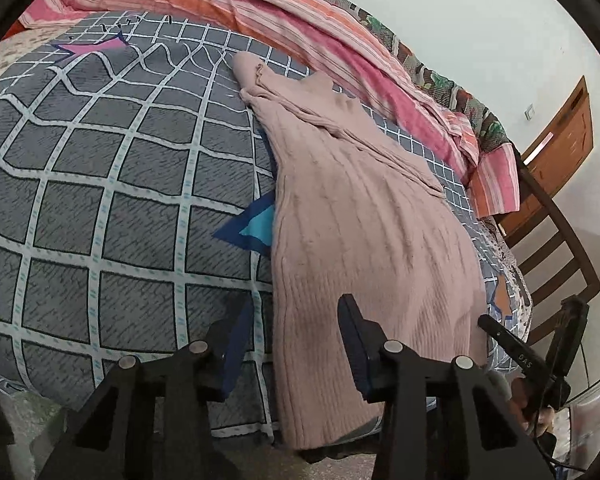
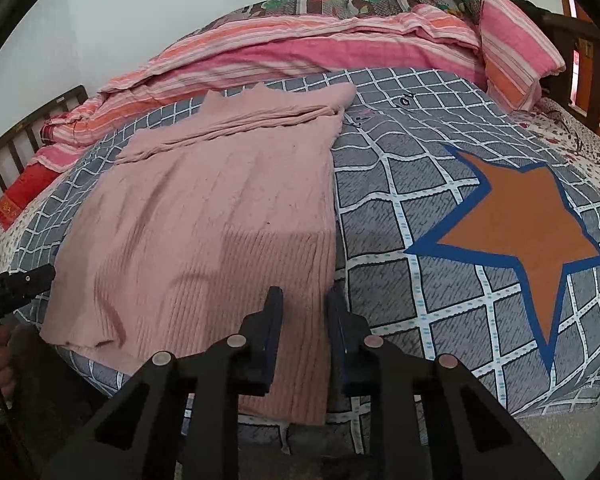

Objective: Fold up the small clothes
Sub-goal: 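Move both tools to the hem of the pink sweater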

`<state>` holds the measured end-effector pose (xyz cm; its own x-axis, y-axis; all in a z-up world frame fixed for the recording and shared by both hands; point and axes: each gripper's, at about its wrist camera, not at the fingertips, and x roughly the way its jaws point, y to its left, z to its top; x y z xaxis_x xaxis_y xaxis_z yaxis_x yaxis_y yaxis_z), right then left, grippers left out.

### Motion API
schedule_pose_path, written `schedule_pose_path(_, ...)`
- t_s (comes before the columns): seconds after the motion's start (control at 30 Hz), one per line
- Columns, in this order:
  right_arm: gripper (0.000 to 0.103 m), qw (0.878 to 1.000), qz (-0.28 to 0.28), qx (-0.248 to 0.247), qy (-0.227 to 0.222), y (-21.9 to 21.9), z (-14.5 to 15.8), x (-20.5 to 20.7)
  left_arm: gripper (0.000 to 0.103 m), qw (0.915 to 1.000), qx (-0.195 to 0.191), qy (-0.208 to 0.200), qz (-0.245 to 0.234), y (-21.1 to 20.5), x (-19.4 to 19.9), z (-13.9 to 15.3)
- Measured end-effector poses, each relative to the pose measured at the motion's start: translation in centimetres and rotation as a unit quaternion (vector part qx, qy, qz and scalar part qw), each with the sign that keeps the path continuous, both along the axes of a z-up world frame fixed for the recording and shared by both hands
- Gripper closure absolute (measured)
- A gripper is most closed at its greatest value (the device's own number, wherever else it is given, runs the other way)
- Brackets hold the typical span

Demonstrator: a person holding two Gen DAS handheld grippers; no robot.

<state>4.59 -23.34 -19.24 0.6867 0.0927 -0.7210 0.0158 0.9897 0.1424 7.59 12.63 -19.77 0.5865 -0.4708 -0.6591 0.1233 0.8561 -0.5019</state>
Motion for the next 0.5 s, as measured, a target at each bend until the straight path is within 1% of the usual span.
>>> schedule_pose_path(0.27,0.081,1.0,0.002,0.009,0.0,-0.2,-0.1,-0.4,0.063,0.9986,0.052,-0.002,-0.011,-1.5,-0.2,0.1)
schedule_pose_path(0.5,0.08,1.0,0.002,0.006,0.0,-0.1,0.0,-0.4,0.063,0.9978,0.065,-0.002,-0.014,-1.9,-0.3,0.1)
